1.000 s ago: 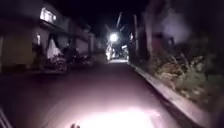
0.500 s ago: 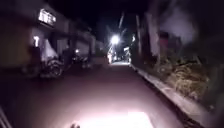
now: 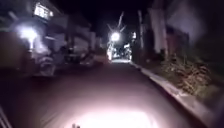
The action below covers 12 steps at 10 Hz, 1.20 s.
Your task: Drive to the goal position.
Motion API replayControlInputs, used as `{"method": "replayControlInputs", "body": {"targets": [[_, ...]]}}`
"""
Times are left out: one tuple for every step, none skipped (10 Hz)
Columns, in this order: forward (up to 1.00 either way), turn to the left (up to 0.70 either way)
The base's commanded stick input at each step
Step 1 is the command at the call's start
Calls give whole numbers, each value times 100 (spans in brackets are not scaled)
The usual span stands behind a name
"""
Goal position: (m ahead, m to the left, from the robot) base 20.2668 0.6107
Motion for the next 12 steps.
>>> {"method": "replayControlInputs", "body": {"targets": [[100,-27],[100,-27],[100,-27],[100,-27],[100,0],[100,0],[100,0],[100,0],[100,0],[100,0],[100,0],[100,0]]}}
